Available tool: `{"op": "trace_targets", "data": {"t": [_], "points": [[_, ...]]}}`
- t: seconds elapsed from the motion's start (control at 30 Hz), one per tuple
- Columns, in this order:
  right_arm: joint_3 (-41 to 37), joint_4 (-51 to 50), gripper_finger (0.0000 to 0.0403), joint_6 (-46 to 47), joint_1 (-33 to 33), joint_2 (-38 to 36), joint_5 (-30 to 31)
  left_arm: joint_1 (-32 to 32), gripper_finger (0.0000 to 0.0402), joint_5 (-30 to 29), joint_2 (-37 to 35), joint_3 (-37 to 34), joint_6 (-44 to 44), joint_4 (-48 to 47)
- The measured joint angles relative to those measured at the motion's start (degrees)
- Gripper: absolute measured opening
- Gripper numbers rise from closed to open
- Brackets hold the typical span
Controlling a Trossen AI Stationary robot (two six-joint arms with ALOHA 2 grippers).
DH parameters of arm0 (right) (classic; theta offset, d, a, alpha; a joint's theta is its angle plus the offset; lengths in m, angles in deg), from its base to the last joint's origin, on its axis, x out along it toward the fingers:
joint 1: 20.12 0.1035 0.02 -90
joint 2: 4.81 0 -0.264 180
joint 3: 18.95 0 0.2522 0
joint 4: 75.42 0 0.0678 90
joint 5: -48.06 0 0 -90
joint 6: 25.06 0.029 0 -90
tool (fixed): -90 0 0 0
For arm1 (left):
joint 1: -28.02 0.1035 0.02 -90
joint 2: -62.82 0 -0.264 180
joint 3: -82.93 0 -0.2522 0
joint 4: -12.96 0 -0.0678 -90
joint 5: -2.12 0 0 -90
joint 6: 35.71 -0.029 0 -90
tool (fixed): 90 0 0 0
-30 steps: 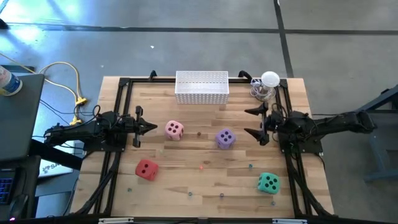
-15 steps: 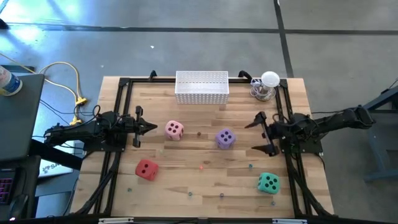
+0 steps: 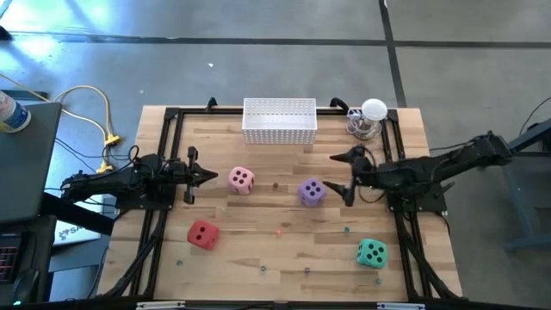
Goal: Pick & Place Dice
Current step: Put the large purple dice into the white bin
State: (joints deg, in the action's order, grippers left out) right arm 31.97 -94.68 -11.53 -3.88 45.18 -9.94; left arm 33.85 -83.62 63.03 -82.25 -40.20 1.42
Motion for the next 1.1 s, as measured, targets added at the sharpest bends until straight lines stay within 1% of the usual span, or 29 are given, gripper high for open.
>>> {"op": "trace_targets", "data": {"t": [0.17,0.27,0.33,0.5,0.73,0.87,0.93,1.03,1.1], "points": [[5.6,-9.7,0.0399,10.4,-0.3,8.2,1.1,0.0,0.0001,0.0,0.0,0.0,0.0,0.2],[6.8,-11.1,0.0399,16.0,-0.9,11.7,0.9,0.0,0.0001,0.0,0.0,0.0,0.0,0.2],[6.9,-11.0,0.0399,18.0,-1.8,13.4,0.8,0.0,0.0001,0.0,0.0,0.0,0.0,0.2],[6.9,-10.6,0.0399,19.3,-3.8,16.9,0.9,0.0,0.0001,0.0,0.0,0.0,0.0,0.2],[6.9,-4.8,0.0399,18.2,-5.8,20.8,0.9,0.0,0.0001,0.0,0.0,0.0,0.0,0.2],[6.9,-2.4,0.0399,18.4,-6.2,22.1,-2.7,0.0,0.0001,0.0,0.0,0.0,0.0,0.2],[6.9,-1.9,0.0399,20.9,-6.2,22.5,-3.9,0.0,0.0001,0.0,0.0,0.0,0.0,0.2],[6.9,-3.0,0.0399,27.2,-6.3,22.6,-3.3,0.0,0.0001,0.0,0.0,0.0,0.0,0.2],[6.9,-4.6,0.0399,28.9,-6.3,22.6,-3.2,0.0,0.0001,0.0,0.0,0.0,0.0,0.2]]}}
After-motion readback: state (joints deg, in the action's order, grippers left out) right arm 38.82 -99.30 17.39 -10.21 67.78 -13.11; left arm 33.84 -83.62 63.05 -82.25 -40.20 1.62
